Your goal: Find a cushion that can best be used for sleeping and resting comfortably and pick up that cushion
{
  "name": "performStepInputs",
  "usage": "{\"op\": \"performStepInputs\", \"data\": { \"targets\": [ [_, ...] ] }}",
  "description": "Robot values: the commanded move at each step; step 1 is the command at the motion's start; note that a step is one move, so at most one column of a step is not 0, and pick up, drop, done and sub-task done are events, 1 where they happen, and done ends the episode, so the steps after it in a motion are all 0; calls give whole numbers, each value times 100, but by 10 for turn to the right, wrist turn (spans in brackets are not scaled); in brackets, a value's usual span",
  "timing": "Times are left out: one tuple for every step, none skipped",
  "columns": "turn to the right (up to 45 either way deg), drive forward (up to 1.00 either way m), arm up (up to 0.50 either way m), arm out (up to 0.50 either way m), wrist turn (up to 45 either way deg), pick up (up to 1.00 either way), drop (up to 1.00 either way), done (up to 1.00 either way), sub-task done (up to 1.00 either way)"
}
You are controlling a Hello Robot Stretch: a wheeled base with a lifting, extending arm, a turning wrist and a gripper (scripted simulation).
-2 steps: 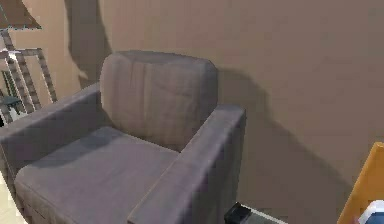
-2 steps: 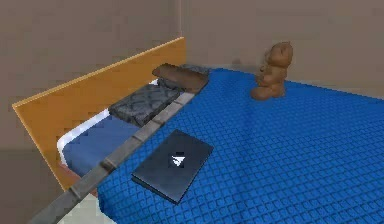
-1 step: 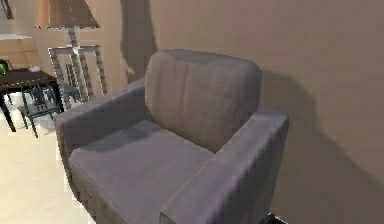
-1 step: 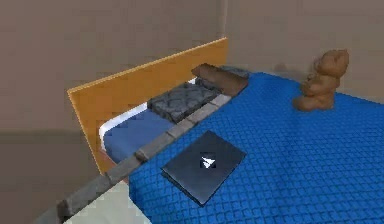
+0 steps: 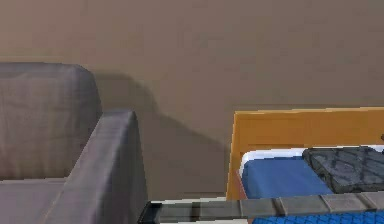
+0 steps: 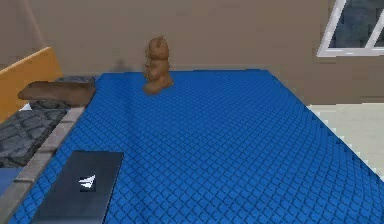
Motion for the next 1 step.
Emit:
{"op": "performStepInputs", "data": {
  "targets": [
    [30, 0, 0, 0, 0, 0, 0, 0, 0]
  ]
}}
